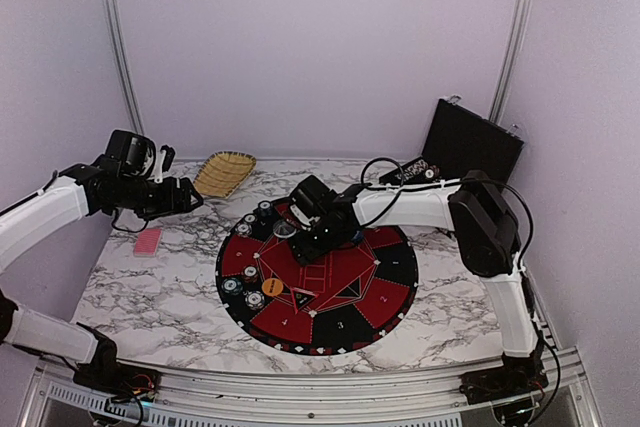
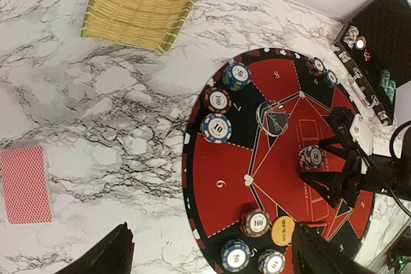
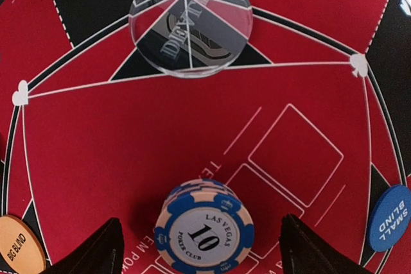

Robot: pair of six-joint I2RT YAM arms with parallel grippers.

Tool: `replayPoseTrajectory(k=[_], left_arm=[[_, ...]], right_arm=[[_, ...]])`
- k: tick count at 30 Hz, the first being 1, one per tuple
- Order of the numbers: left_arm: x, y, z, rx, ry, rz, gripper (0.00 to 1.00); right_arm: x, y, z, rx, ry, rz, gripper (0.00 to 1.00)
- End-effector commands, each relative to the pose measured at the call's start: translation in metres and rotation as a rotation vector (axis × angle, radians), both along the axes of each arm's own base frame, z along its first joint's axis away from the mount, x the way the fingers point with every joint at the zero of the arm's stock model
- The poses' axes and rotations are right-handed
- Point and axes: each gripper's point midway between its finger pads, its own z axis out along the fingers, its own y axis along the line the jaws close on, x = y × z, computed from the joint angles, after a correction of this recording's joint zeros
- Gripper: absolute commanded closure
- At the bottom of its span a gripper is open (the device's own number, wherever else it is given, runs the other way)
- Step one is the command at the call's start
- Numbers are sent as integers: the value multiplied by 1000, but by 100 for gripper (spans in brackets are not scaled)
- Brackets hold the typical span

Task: Distribute texas hold em gaming equipment
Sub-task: Move the pile of poker chips to the small blind area.

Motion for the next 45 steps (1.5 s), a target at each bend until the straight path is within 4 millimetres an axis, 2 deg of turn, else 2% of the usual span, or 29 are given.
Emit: replayPoseTrajectory(k=[1, 26, 34, 45], left_arm=[[2, 1, 9, -26, -55, -20, 14], [2, 9, -3, -40, -26, -4, 17], [2, 9, -4, -38, -23, -2, 18], [2, 10, -6, -36, -18, -2, 18]], right_arm=[[5, 7, 0, 0, -6, -22, 23], [3, 3, -13, -13, 14, -51, 61], [11, -3, -14, -16, -1, -75, 66], [40, -20, -14, -5, -21, -124, 67]])
